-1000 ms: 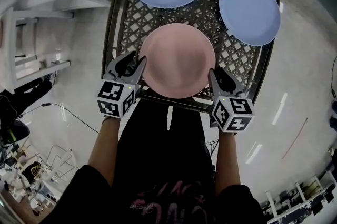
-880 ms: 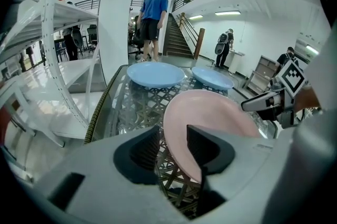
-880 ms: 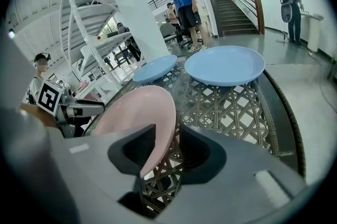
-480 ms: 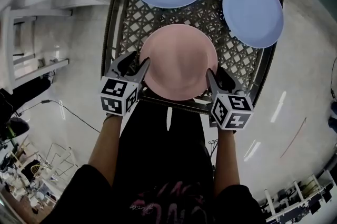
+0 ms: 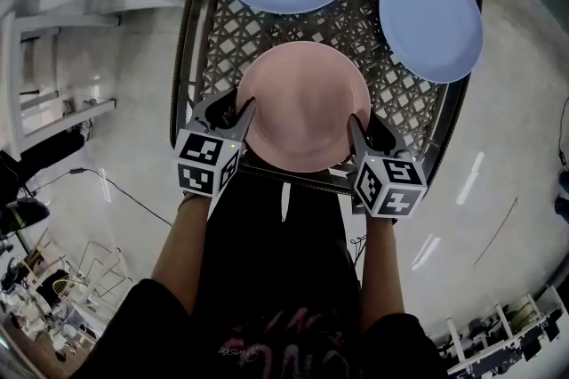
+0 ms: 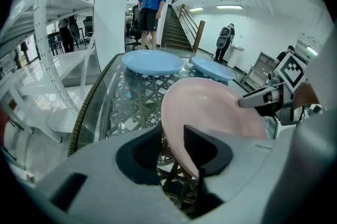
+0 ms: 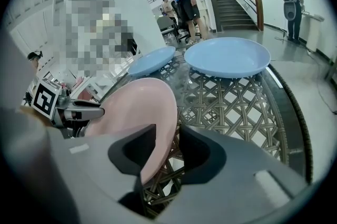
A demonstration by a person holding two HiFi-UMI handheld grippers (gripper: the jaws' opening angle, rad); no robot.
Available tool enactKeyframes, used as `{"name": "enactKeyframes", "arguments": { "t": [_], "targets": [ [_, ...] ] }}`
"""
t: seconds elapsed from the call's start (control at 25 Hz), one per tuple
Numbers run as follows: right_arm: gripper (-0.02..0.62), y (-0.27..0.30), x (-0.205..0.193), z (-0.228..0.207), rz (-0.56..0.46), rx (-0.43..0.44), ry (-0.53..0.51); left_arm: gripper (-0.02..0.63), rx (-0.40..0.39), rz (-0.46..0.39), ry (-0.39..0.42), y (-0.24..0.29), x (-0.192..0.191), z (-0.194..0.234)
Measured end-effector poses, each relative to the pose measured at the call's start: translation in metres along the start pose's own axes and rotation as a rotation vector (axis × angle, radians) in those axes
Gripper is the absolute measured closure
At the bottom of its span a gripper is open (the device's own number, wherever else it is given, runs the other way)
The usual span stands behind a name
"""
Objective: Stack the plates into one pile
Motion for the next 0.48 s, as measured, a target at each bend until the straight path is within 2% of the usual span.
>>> {"name": "enactKeyframes", "arguments": {
  "t": [0.2,0.32,0.48],
  "targets": [
    [0.473,0.0013,0.0014,0.0005,-0.013,-0.004,-0.003,0.520,0.017,-0.005,-0.004,0.0021,0.0004,0.0031],
    [0.512,0.0013,-0.0017,-0.0028,0.000,-0.027,-0.015,0.557,0.034,-0.007,-0.001,0.0018,-0.0008,0.0059],
    [0.540,0.0013,-0.0019,-0.0058,-0.007,-0.038,-0.004,0.560,0.040,-0.015,-0.010,0.0021,-0.0003,0.0067]
  ]
}}
Point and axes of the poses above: the fingertips, and each gripper's own axes: y forward along the fingers, z to its left, x out of its top, the point moved 1 cm from there along -y, backward along the fingers, and after that the axes turned 2 degrees about -z, right-handed, at the moved point
